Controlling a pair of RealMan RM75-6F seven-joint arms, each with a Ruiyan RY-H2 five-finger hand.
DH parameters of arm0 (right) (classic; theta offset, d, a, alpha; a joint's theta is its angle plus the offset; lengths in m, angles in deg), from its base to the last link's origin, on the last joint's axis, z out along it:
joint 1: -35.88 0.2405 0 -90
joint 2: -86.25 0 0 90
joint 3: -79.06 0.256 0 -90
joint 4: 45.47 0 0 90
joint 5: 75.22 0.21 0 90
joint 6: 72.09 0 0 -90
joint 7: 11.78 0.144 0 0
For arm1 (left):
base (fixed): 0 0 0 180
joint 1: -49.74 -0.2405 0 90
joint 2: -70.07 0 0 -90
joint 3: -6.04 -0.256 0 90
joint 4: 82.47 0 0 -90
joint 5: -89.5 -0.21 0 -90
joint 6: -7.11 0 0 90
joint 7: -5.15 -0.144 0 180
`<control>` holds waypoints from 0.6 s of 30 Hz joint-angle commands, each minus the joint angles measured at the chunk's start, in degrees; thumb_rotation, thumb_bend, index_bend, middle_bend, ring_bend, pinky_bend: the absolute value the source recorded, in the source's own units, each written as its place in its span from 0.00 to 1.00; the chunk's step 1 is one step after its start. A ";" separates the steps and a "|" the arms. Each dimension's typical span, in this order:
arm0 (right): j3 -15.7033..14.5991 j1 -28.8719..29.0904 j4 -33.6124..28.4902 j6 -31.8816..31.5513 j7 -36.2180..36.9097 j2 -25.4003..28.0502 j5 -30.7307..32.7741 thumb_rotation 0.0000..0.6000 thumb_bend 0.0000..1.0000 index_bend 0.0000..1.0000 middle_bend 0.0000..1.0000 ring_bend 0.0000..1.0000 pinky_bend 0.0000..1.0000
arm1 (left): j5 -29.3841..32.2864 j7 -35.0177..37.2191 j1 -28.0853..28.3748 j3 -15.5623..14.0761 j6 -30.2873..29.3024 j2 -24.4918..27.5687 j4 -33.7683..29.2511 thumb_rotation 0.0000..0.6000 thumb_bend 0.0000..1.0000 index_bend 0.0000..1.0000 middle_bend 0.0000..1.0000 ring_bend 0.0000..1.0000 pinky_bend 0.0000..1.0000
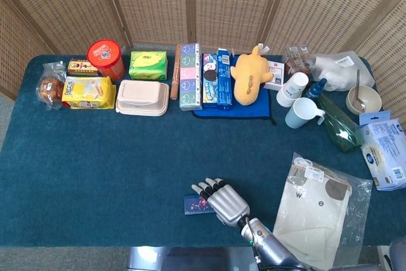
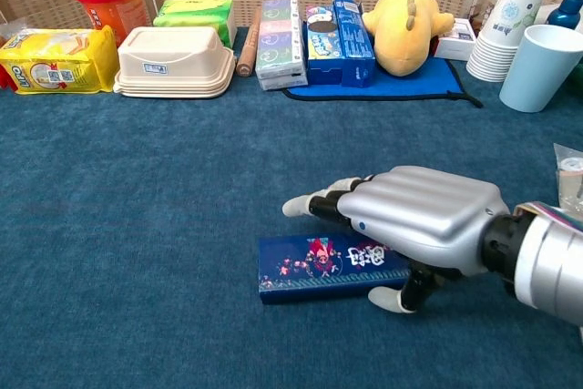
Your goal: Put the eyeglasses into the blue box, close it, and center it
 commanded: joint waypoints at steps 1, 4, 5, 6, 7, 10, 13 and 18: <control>0.11 1.10 0.14 -0.48 0.92 -0.32 1.00 1.00 0.29 0.17 0.25 0.24 0.27 | 0.00 0.10 0.00 -0.02 0.06 -0.13 0.16 1.00 0.28 0.05 0.01 0.00 0.00; -0.03 1.70 0.27 -0.90 1.83 -0.52 1.14 1.00 0.27 0.32 0.37 0.36 0.33 | 0.11 0.23 -0.08 -0.02 0.02 -0.24 0.28 1.00 0.28 0.05 0.01 0.00 0.00; -0.09 1.86 0.36 -1.10 2.13 -0.62 1.02 1.00 0.26 0.37 0.40 0.40 0.35 | 0.16 0.28 -0.11 -0.02 0.04 -0.28 0.35 1.00 0.28 0.05 0.01 0.00 0.00; -0.18 2.03 0.45 -1.36 2.63 -0.72 0.86 1.00 0.26 0.40 0.43 0.43 0.37 | 0.23 0.35 -0.14 -0.05 0.07 -0.33 0.47 1.00 0.28 0.05 0.01 0.00 0.00; -0.26 2.14 0.51 -1.67 3.14 -0.78 0.75 1.00 0.26 0.42 0.44 0.45 0.38 | 0.27 0.41 -0.17 -0.08 0.12 -0.41 0.58 1.00 0.28 0.05 0.01 0.00 0.00; -0.41 2.38 0.47 -2.48 4.30 -0.59 0.27 1.00 0.26 0.45 0.47 0.48 0.40 | 0.30 0.50 -0.16 -0.13 0.30 -0.58 0.72 1.00 0.28 0.05 0.01 0.00 0.00; -0.33 2.43 0.20 -3.37 5.68 -0.08 -0.43 1.00 0.26 0.46 0.47 0.49 0.40 | 0.27 0.35 -0.06 -0.12 0.49 -0.65 0.69 1.00 0.28 0.05 0.01 0.00 0.00; 1.09 2.48 -0.05 -5.09 9.07 1.95 -1.44 1.00 0.26 0.47 0.47 0.49 0.40 | 0.11 -0.40 0.42 -0.05 1.20 -0.54 -0.04 1.00 0.28 0.05 0.01 0.00 0.00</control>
